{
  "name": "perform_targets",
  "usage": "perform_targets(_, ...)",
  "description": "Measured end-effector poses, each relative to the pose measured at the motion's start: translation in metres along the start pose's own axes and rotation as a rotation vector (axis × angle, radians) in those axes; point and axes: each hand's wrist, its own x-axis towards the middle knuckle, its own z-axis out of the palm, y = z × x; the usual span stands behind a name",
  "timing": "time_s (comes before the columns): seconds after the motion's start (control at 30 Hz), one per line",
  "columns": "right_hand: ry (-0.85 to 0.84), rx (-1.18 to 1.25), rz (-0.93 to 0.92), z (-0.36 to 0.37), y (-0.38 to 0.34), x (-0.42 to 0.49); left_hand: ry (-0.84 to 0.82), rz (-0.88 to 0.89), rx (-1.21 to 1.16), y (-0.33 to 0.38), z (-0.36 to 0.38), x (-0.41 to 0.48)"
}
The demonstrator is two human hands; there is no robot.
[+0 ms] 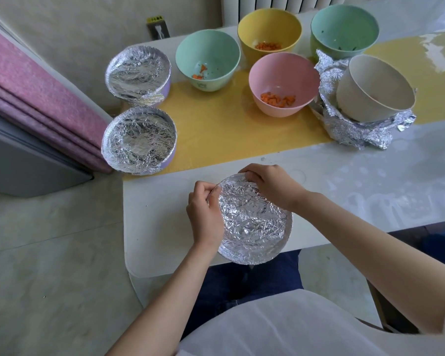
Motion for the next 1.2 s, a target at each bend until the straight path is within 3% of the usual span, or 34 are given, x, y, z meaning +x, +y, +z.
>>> perform_targets(0.13,0.005,0.002,0.044,0.001,0.007,0.001,0.024,-0.106,0.004,-0.007,0.001,0.003)
perform_targets(0.27,0.039,-0.003,0.02,0.008,0.008,0.001,-0.08,-0.211,0.009,-0.009,-0.002,0.006)
perform_targets(0.53,-0.007,-0.026,-0.016,0.009,0.005,0.007,-0.322,-0.017,0.074,0.002,-0.003,0.025)
perform_targets(0.77,0.038,-0.018,-0.055,0.012,0.004,0.01,-0.289,0.06,0.192,0.003,-0.003,0.027)
perform_targets(1.0,-0.137,-0.19,-0.052,0.006,-0.002,0.018,-0.282,0.083,0.189,0.006,-0.004,0.023)
perform_targets(1.2,-0.071,-0.199,-0.054,0.009,-0.004,0.018,-0.272,0.114,0.206,0.006,-0.004,0.022)
